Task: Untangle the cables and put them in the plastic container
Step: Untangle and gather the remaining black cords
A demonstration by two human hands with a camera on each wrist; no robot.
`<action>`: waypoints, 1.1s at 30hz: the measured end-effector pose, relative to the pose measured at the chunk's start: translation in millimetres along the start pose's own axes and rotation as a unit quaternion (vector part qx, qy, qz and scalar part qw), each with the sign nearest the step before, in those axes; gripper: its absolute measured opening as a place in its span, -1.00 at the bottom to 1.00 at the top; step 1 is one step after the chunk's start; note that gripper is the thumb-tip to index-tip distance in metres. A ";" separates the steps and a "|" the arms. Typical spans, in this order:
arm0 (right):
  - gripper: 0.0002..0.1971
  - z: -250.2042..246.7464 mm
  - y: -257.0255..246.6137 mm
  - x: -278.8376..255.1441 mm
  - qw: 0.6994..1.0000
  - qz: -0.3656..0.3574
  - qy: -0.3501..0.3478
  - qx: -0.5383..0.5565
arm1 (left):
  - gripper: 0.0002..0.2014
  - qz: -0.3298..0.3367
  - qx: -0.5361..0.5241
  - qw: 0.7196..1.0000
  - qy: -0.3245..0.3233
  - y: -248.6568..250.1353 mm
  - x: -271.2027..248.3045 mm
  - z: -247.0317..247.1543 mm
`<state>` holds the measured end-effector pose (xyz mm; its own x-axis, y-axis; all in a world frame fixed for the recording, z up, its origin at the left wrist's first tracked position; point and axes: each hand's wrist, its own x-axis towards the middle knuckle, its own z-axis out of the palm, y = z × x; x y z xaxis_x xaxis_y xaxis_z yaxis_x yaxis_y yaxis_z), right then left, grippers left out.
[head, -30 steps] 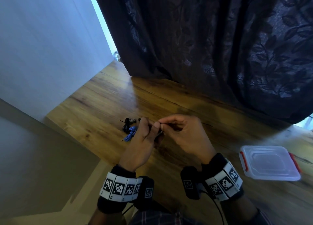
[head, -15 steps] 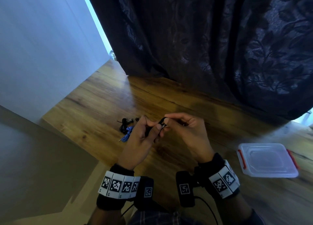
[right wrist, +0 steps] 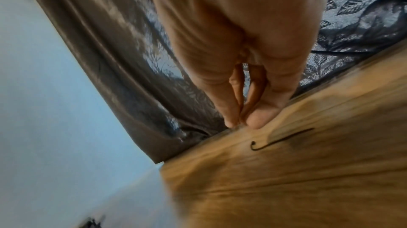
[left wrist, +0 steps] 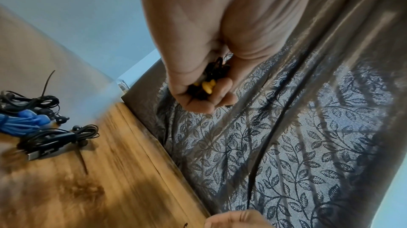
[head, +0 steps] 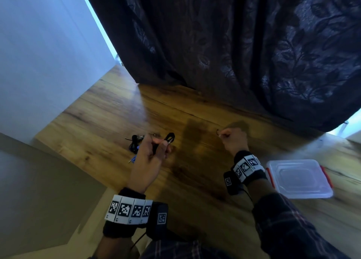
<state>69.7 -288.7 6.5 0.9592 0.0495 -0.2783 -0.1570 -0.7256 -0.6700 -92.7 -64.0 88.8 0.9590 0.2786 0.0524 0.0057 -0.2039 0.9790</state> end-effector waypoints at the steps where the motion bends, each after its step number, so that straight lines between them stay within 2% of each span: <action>1: -0.82 3.2 1.7 6.9 1.000 -0.004 0.003 -0.023 | -0.91 -0.008 -0.001 1.000 0.009 -3.1 1.3 -2.0; 5: -0.81 15.1 5.7 26.5 0.990 -0.015 -0.003 -0.139 | -0.92 -0.073 -0.037 0.995 0.053 -18.9 7.0 -10.8; 8: -0.82 23.1 8.1 30.9 0.979 -0.016 -0.007 -0.202 | -0.82 -0.107 -0.042 0.990 0.076 -28.1 8.2 -16.2; 12: -0.82 26.5 11.5 34.3 0.977 -0.018 -0.002 -0.213 | -0.90 -0.118 -0.049 0.988 0.087 -28.7 6.7 -19.0; 15: -0.81 24.4 10.1 35.2 0.967 -0.050 -0.003 -0.248 | -0.81 -0.116 -0.043 0.989 0.084 -26.8 6.7 -17.2; 18: -0.79 20.6 4.8 28.5 0.967 -0.038 -0.014 -0.253 | -0.80 -0.110 -0.046 0.990 0.082 -22.9 6.6 -15.8; 20: -0.80 19.4 0.2 21.9 0.980 -0.040 -0.028 -0.192 | -0.83 -0.104 -0.049 0.990 0.083 -19.8 6.0 -15.3; 22: -0.89 15.7 -8.5 8.9 0.994 -0.063 -0.030 -0.084 | -0.88 -0.097 -0.055 0.991 0.077 -16.6 5.1 -14.5; 23: -0.94 13.0 -15.7 -0.1 0.997 -0.075 -0.020 -0.025 | -0.89 -0.095 -0.058 0.991 0.073 -15.5 4.5 -13.9; 25: -0.90 6.1 -33.3 -22.7 0.994 -0.094 -0.003 0.058 | -0.90 -0.095 -0.068 0.991 0.062 -12.8 3.2 -12.1; 27: -0.91 0.0 -49.4 -45.8 0.983 -0.108 -0.019 0.147 | -0.92 -0.090 -0.070 0.992 0.053 -7.6 2.1 -8.5; 30: -0.89 -4.9 -67.2 -82.1 0.947 -0.111 -0.075 0.292 | -0.89 -0.069 -0.073 0.994 0.047 6.3 -1.0 -0.8; 33: -0.87 -5.4 -79.8 -108.4 0.918 -0.136 -0.090 0.361 | -0.86 -0.057 -0.098 0.993 0.041 17.8 -3.1 4.3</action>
<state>-20.5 -239.9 93.8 0.9417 0.3219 -0.0981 -0.0942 -0.0276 -0.9952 -94.4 -72.5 105.2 0.9288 0.3666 -0.0537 0.0510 0.0170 0.9986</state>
